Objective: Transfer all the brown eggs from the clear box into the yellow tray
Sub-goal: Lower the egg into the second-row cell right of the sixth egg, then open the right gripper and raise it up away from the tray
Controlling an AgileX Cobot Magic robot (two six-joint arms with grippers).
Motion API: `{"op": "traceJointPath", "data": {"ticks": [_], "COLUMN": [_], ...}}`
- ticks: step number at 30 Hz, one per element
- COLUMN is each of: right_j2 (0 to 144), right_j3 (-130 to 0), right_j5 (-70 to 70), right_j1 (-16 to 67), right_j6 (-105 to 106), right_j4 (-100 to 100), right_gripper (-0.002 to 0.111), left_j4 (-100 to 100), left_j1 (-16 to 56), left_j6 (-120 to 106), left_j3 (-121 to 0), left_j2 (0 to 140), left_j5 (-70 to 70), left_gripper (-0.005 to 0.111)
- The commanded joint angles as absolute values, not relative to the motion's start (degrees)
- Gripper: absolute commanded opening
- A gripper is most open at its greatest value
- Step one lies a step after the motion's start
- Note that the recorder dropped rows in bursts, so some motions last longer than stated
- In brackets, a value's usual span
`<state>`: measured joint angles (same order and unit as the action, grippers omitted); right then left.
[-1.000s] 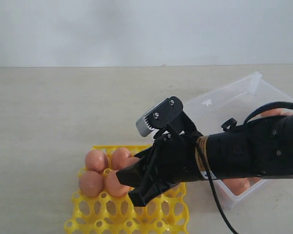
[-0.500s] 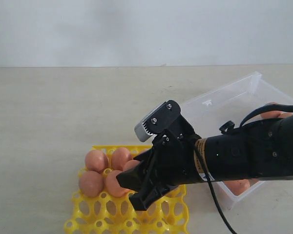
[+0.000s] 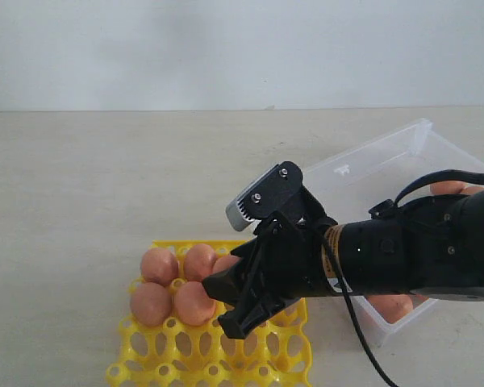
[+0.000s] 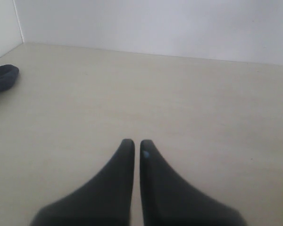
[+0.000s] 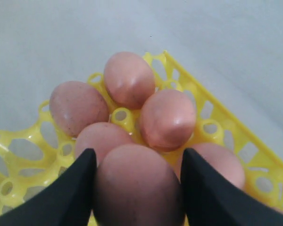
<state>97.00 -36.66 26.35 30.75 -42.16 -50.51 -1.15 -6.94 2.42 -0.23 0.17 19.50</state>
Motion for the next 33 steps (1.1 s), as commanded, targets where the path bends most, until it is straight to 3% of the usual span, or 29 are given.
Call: {"op": "traceJointPath", "data": {"ticks": [1,15,25,33], "right_j2": [99.0,100.1,100.1,100.1], "right_j3": [-36.6,-36.6,-36.6,-36.6], "right_j5": [27.2,30.5,30.2,30.2], "right_j1": [30.9,30.9,30.9,30.9], "right_j6": [-41.4,-41.6,-40.3,-40.3], "right_j4": [-50.0,-49.6,-49.6,-49.6], "right_gripper": [0.0,0.001,0.036,0.041], "left_j4": [-1.1,-1.1,-1.1,-1.1], "left_j1": [-6.6,-6.6,-6.6,-6.6], "left_j6": [2.2,2.2,2.2,2.2], "left_j3": [0.0,0.0,0.0,0.0], "left_j2": [0.0,0.0,0.0,0.0], "left_j5": [19.2,19.2,19.2,19.2], "left_gripper": [0.004,0.004,0.004,0.004]}}
